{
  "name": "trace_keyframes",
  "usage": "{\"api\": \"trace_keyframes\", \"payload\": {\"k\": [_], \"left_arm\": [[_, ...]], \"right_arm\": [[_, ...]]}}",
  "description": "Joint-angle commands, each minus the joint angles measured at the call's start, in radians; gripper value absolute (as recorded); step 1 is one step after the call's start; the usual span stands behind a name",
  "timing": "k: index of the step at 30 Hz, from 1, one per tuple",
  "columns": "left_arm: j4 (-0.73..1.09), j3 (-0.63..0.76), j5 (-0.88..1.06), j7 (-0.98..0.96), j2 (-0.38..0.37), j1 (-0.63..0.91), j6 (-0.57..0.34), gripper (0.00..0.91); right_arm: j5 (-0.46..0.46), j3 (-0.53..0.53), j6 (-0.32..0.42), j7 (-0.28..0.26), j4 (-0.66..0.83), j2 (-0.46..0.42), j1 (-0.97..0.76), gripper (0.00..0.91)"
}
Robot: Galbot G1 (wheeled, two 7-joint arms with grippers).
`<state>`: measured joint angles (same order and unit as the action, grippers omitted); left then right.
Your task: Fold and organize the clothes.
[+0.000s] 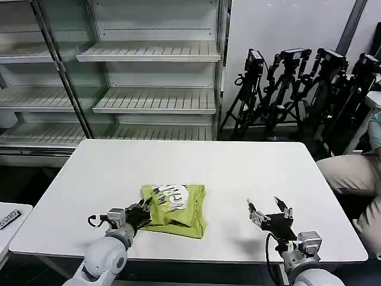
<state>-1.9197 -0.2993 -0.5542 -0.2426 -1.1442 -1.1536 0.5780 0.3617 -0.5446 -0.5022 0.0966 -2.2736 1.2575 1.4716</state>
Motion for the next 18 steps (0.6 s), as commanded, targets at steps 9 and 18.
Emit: {"api": "trace_keyframes", "payload": {"k": [9,18], "left_arm": [[0.006,-0.665,0.264,0.370,0.395,-0.068,-0.005,0.000],[-0.275,-0.164,0.319,0.256,0.182,-0.082,0.000,0.010]], "right_arm": [[0.005,0.009,0.008,0.000,0.000,-0.001,-0.027,0.907],[-0.002,0.003,0.015,-0.001,-0.002,0.003,0.005,0.907]]}}
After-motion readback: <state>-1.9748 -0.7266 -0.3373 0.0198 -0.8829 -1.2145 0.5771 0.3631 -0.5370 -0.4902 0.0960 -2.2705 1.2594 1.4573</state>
